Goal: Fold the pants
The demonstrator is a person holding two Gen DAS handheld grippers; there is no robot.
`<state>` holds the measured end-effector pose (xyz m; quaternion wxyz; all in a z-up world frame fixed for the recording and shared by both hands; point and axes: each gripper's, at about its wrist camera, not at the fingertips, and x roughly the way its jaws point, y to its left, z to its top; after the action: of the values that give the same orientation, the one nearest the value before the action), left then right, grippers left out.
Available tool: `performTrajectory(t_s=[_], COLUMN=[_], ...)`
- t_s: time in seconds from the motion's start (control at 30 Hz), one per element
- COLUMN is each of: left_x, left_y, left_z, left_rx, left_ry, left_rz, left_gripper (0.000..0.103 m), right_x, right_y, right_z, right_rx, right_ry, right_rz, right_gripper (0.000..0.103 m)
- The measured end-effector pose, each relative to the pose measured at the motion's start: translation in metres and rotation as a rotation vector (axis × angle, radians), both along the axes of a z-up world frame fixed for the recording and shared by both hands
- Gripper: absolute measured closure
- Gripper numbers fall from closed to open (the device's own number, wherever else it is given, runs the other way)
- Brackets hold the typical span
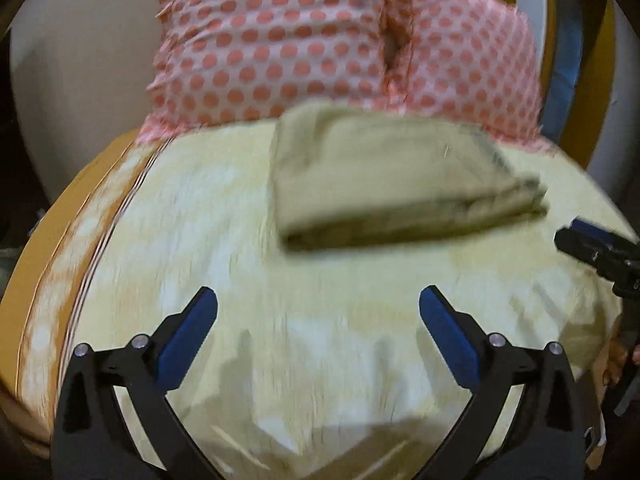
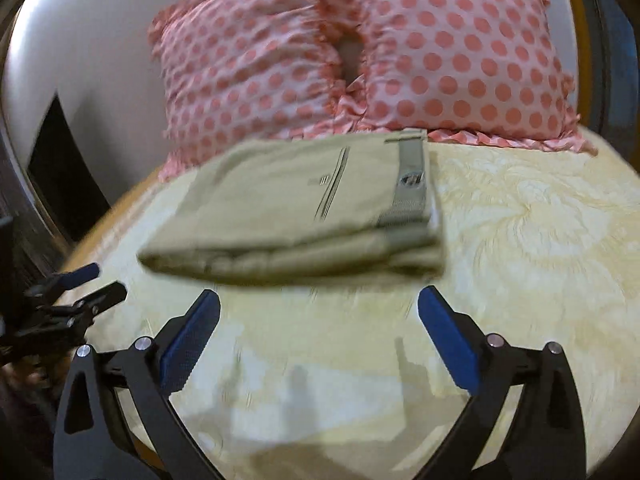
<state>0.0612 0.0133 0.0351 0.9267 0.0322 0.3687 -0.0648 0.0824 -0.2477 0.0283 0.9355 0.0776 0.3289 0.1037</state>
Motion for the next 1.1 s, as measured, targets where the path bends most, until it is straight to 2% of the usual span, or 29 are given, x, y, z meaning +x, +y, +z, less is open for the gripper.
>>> performTrajectory(t_s=[0.07,0.17,0.33,0.43,0.6,1.1], left_x=[-0.008,-0.009,-0.016,-0.018,-0.018,-0.017], left_y=[-0.004,-0.003,-0.002,-0.003,-0.003,-0.004], left_z=[-0.013,-0.023,-0.027,-0.028,-0.027,-0.027], left_rx=[0.024,0.000,-0.002,-0.004,-0.007,-0.007], left_ry=[0.015,0.033,-0.008,-0.025,-0.034,-0.037], left_rz=[0.016,0.022,0.030,0.032,0.036,0.035], left_gripper=[0.002,0.002,0.002,0.002,0.002,0.002], right_x=[-0.008,-0.006,-0.011,-0.018,-0.024,-0.025], right_y=[0.014,0.028,0.032,0.042,0.041,0.039], right_z=[-0.010,-0.022,-0.035,-0.040,-0.043,-0.043], right_rx=[-0.050,-0.081,-0.123,-0.205,-0.191,-0.191], right_ry=[0.001,0.035,0.065,0.043,0.005,-0.007], right_rz=[-0.022,-0.038,-0.087,-0.099,-0.122,-0.123], right_gripper=[0.002,0.002,0.001,0.001,0.001,0.001])
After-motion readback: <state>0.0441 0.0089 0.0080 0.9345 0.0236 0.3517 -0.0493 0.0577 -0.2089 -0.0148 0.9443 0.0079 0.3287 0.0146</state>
